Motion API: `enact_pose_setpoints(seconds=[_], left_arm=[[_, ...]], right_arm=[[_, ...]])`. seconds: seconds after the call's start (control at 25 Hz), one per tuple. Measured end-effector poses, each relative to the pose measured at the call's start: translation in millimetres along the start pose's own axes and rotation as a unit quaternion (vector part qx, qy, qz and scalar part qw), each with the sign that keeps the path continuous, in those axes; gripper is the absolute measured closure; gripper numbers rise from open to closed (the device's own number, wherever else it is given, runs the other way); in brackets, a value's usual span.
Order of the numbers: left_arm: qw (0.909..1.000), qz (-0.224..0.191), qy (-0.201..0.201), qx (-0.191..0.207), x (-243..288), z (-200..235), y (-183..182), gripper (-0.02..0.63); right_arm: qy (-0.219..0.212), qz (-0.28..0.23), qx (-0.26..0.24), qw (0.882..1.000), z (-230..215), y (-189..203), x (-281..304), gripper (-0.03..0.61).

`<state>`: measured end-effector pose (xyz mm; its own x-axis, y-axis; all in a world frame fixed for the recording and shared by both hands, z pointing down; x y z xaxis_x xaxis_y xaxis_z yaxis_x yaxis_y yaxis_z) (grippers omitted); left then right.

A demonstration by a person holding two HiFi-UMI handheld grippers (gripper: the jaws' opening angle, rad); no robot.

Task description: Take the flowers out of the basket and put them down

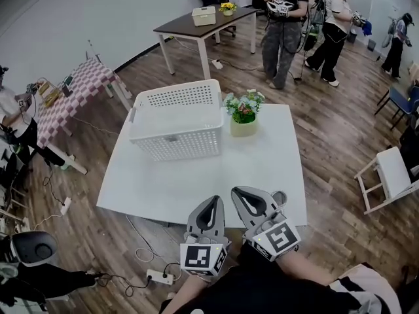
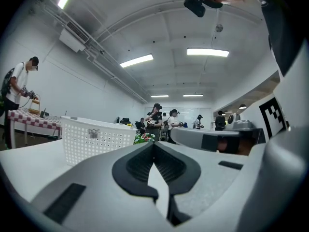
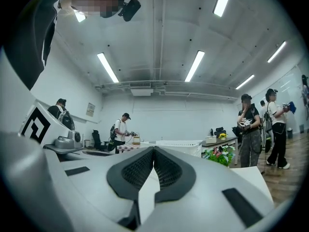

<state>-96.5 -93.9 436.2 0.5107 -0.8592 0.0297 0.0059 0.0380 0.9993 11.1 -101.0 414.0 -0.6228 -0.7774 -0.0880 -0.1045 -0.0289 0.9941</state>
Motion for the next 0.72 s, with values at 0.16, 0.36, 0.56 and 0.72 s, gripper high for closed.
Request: enact_pose_setpoints(seconds=[0.16, 0.36, 0.56, 0.72], left_arm=[[1.0000, -0.001, -0.001, -0.003, -37.9, -8.3, 1.4, 0.614], [0.9999, -0.006, 0.013, -0.001, -64.5, -19.0, 0.3, 0.614], [0.9997, -0.006, 0.024, 0.001, -77.8, -33.1, 0.1, 0.614], [0.9992, 0.004, 0.039, 0.000, -82.5, -46.5, 7.6, 0.614]], right_arm=[[0.006, -0.005, -0.010, 1.000, 35.9, -2.0, -23.5, 0.560], [0.005, -0.004, -0.019, 1.000, 66.6, -0.8, -44.3, 0.560], [0.022, -0.006, -0.012, 1.000, 74.4, -2.6, -61.5, 0.560], [0.025, -0.005, -0.015, 1.000, 79.3, -2.0, -73.8, 0.560]])
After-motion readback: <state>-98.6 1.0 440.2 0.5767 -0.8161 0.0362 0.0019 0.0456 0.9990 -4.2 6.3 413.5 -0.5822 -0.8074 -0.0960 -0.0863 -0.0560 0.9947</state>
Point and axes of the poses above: the fingertips, and each gripper's own axes: x forward along the fingers, z to its left, y out of its underside, the point moved 6 cm from there along -x, backward along the fingers, and after that the axes turned 4 degrees about x, right-handed, at the moved point
